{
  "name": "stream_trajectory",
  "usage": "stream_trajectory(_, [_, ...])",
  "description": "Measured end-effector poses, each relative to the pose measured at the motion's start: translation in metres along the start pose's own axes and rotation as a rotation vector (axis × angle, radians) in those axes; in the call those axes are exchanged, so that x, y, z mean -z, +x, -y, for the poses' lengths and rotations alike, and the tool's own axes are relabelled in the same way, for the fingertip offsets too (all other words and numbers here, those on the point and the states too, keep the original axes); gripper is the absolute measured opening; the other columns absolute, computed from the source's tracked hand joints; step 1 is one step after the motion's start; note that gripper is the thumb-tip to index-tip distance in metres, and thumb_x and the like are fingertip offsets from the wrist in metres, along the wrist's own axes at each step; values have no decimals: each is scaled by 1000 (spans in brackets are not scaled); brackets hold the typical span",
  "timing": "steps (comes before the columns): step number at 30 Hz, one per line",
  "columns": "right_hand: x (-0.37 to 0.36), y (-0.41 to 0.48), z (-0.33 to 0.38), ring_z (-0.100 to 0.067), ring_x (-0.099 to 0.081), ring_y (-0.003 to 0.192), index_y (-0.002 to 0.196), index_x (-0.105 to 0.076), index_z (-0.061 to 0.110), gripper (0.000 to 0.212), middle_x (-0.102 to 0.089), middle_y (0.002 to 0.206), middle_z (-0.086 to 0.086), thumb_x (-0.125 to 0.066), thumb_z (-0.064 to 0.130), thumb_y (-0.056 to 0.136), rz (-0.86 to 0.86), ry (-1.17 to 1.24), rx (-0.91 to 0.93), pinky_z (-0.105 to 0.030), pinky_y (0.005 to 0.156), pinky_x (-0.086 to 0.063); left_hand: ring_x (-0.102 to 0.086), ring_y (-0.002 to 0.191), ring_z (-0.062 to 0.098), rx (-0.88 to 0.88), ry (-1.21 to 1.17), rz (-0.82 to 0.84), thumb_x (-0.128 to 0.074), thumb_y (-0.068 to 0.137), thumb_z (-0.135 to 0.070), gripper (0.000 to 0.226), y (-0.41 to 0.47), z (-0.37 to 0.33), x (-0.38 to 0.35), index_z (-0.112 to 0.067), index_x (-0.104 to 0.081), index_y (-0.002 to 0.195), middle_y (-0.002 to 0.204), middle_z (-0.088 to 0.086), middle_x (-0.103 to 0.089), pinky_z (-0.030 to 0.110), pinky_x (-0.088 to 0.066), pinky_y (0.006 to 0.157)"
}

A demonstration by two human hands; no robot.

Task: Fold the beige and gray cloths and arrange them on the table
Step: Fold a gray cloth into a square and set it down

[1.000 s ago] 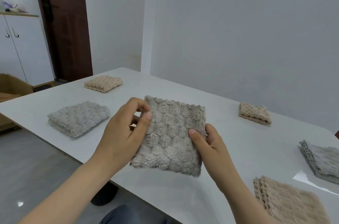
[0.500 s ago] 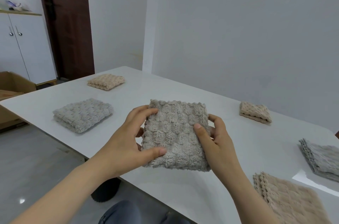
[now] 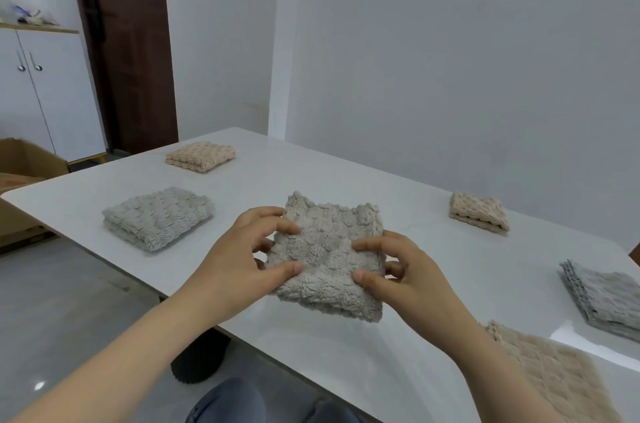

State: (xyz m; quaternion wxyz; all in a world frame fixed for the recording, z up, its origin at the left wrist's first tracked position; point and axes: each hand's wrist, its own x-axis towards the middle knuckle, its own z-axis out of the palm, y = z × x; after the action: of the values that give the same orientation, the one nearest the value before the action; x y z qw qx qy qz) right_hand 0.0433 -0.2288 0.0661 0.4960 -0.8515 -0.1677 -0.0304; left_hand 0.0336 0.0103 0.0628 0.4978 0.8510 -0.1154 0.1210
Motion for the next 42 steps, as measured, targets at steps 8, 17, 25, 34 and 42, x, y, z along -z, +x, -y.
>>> stream_trajectory(8, [2,59,-11,-16,-66,95,102,-66,35,25,-53,122,11,-74,27,79,-24,-105,-80,-40,89,-54,-51,100,-4,-65,105,3,-72,81,-24,29,59,22,-10,-35,-63,106,131,-21,-41,8,-42,70])
stream_trajectory(17, [0,170,-55,-18,-64,104,106,-66,33,30,-58,122,6,-74,31,77,-35,-167,-161,-43,94,-50,-48,91,-7,-81,239,14,-70,81,-17,32,170,70,-23,-24,-66,112,124,-12,-52,3,-35,74])
stream_trajectory(25, [-8,287,-101,-20,-62,107,115,-65,21,36,-58,120,2,-73,27,80,-106,-191,-200,-36,96,-48,-49,98,7,-57,305,35,-70,81,-14,34,298,123,-35,-18,-67,115,122,-3,-56,16,-35,86])
stream_trajectory(34, [-28,400,-139,-21,-51,118,139,-48,14,51,-32,149,-8,-61,27,91,-242,-175,-177,-27,97,-39,-52,116,19,-49,340,-79,-61,90,-23,32,411,178,-40,-12,-59,121,131,4,-48,27,-42,99])
stream_trajectory(42, [-44,400,-148,-17,-42,131,136,-49,18,47,-43,143,-2,-60,21,90,-232,-211,-140,-23,97,-33,-53,109,19,-12,442,-34,-57,90,-23,29,403,193,-43,-17,-58,118,125,4,-53,29,-42,90])
